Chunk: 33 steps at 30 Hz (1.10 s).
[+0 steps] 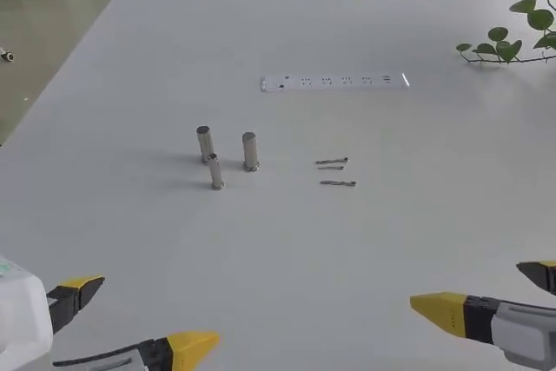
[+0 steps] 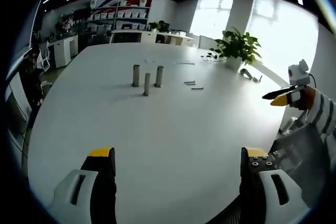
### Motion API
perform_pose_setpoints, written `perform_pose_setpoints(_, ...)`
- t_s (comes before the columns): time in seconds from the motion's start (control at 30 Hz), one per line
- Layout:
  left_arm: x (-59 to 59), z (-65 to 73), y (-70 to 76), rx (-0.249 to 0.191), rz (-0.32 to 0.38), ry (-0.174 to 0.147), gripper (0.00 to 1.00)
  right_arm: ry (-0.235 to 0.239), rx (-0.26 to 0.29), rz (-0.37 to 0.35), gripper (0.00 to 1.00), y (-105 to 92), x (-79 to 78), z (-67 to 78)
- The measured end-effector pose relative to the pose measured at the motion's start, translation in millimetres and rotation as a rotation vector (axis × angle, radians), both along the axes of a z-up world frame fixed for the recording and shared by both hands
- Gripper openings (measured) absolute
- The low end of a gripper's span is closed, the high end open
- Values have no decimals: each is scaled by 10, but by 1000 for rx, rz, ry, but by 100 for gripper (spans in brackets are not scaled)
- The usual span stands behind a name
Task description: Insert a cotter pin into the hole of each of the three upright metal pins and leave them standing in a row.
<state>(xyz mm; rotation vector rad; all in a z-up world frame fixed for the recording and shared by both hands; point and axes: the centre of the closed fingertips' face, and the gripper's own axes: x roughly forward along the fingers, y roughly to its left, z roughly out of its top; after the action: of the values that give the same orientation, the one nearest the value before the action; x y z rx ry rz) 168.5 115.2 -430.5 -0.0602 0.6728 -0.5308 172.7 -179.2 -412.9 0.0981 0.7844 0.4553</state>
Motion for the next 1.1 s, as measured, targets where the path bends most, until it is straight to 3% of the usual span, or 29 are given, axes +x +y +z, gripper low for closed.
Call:
perform_pose_setpoints(0.17,110,17,-56,-14,-11,-16,96,9,-7,-6,94,-31,-16,-14)
perform_pose_setpoints(0.3,218,17,-99,21,-33,-37,94,13,-13,-10,93,-52,-14,-20)
perform_pose_setpoints(0.5,365,47,-209,29,-74,-54,90,17,-19,-11,93,-62,-2,-29)
perform_pose_setpoints(0.6,460,87,-230,44,-86,-79,86,19,-22,-13,93,-60,4,-33)
perform_pose_setpoints(0.67,531,112,-229,45,-87,-94,84,19,-23,-12,93,-54,3,-35)
perform_pose_setpoints(1.1,879,162,-167,41,-99,-117,73,28,-43,-1,93,-32,-13,-42)
